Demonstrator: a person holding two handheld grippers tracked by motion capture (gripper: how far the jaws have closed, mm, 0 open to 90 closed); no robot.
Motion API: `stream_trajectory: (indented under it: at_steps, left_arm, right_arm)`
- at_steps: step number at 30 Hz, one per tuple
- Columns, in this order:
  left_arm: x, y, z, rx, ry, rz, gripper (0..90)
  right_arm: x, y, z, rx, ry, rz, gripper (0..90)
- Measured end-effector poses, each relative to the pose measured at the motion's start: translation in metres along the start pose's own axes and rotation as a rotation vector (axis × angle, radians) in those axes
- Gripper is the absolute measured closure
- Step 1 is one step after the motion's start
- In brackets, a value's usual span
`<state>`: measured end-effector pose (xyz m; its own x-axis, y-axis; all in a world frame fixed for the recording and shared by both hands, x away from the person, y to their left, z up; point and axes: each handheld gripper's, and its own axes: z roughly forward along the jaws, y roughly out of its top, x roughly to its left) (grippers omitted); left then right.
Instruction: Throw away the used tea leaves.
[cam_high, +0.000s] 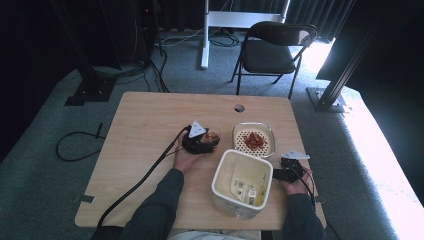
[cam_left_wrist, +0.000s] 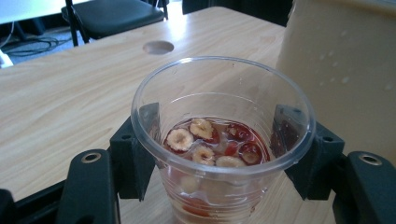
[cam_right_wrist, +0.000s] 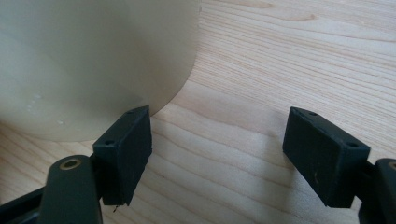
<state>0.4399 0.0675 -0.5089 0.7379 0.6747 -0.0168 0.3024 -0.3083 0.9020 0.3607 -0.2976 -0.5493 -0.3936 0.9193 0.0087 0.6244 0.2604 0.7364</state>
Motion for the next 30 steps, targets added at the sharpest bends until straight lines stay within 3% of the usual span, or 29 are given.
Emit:
stream_trajectory:
  at_steps: [9,13,23,26,30]
  left_arm:
    - [-0.001,0.013,-0.014,-0.037,0.008,0.000,35.1]
    - [-0.002,0.021,-0.021,-0.039,0.018,0.020,35.1]
    - [0.004,0.032,-0.033,-0.050,0.050,0.018,35.3]
    - [0.002,0.042,-0.038,-0.038,0.078,0.038,35.3]
    - [-0.001,0.052,-0.040,-0.059,0.076,0.039,35.3]
  right_arm:
    - [0.000,0.000,0.000,0.000,0.000,0.000,23.2]
    - [0.000,0.000,0.000,0.000,0.000,0.000,23.2]
    - [0.000,0.000,0.000,-0.001,0.000,-0.002,23.2]
    - [0.000,0.000,0.000,-0.001,-0.001,-0.003,23.3]
    - [0.000,0.000,0.000,0.000,-0.002,0.000,23.3]
